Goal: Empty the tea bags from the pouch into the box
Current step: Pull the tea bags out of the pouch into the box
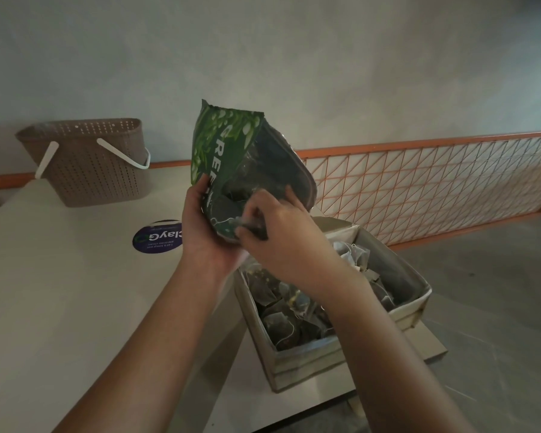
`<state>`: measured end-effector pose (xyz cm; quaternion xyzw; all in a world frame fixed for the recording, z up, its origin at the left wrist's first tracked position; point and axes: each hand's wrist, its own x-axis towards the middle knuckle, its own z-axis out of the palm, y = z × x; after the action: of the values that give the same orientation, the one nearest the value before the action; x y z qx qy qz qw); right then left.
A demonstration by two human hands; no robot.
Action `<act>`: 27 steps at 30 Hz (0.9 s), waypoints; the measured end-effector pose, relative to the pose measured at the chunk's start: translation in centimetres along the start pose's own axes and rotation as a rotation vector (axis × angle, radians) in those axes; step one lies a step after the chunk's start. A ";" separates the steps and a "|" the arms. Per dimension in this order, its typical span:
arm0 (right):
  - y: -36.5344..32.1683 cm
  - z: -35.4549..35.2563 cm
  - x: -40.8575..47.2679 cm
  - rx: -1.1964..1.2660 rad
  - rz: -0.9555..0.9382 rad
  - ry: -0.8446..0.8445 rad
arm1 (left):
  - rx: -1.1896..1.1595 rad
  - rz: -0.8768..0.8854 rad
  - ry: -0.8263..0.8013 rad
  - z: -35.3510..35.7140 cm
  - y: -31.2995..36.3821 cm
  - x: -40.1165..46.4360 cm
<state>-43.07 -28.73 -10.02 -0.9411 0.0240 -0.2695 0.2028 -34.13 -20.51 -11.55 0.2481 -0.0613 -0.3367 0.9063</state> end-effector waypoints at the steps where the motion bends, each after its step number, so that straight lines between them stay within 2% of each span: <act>1: 0.2 -0.2 -0.3 0.059 -0.011 0.015 | 0.002 -0.009 -0.001 0.1 0.1 -0.1; 4: 0.7 -1.3 -1.7 0.181 -0.002 0.039 | 0.026 -0.017 -0.015 0.0 0.3 -0.1; 8: 1.5 -1.9 -4.1 0.103 -0.003 0.147 | -0.028 -0.031 -0.037 -0.4 0.8 0.2; 10: 2.2 -1.9 -5.0 0.067 0.035 0.126 | -0.079 -0.035 -0.071 -0.3 1.0 0.3; 13: 3.0 -1.7 -5.5 0.106 0.148 -0.030 | -0.100 -0.057 -0.122 0.0 0.9 0.1; 17: 3.8 -1.7 -5.8 0.193 0.182 0.047 | -0.094 -0.079 -0.136 0.0 0.5 -0.2; 19: 4.2 -1.7 -6.1 0.117 0.189 -0.038 | -0.076 -0.094 -0.129 -0.3 0.4 -0.1; 23: 4.2 -1.7 -6.6 -0.020 0.154 -0.412 | -0.047 -0.101 -0.109 -1.0 0.3 0.4; 25: 4.2 -2.2 -6.7 -0.011 0.161 -0.457 | -0.053 -0.101 -0.107 -1.2 0.4 0.6; 27: 4.2 -2.7 -6.6 0.042 0.162 -0.426 | -0.081 -0.112 -0.116 -1.2 0.6 0.7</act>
<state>-49.81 -32.56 -12.92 -0.9673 0.0503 -0.0481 0.2439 -32.95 -20.06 -12.38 0.1942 -0.0860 -0.4027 0.8903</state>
